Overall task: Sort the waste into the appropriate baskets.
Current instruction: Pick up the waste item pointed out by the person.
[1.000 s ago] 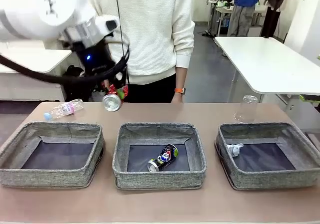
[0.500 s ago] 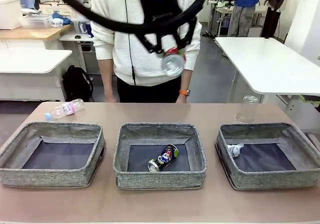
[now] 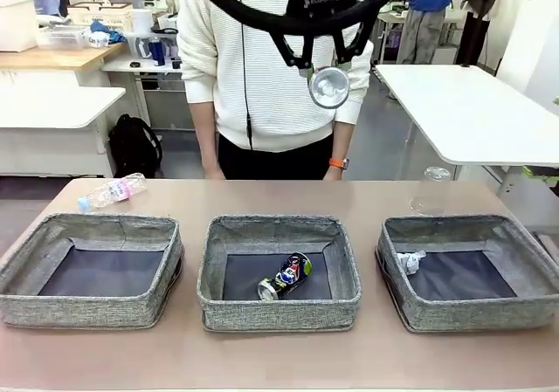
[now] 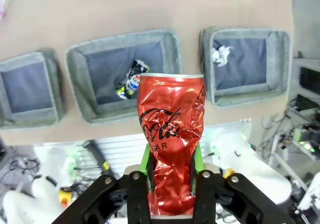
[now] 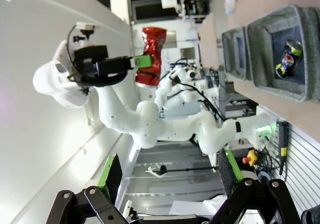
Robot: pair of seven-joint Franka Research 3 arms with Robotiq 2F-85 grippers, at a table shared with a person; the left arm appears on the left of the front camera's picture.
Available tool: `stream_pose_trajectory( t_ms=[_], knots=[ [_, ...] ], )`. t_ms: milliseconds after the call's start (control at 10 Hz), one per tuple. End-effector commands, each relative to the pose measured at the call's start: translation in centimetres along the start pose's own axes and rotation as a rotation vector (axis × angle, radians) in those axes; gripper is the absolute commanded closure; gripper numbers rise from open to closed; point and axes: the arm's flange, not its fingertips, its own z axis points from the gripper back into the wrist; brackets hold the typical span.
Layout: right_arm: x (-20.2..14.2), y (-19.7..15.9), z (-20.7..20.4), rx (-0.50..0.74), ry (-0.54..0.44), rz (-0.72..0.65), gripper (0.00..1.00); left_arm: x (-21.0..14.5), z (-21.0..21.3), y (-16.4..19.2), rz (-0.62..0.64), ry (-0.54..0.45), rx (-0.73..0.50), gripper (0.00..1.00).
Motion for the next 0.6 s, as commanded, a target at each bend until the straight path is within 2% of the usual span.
stream_pose_trajectory(
  t_ms=[0,300,500],
  knots=[
    [0.0,0.2,-0.1,0.017,0.003,0.019,0.00,1.1,3.7,-0.7,0.034,0.012,0.039,0.66],
    [0.0,0.2,-0.1,0.017,0.003,0.019,0.00,0.3,5.9,0.3,0.030,0.043,0.148,0.66],
    [0.0,0.2,-0.1,0.017,0.003,0.019,0.00,-0.8,6.6,0.7,0.025,0.003,0.165,0.66]
  ],
)
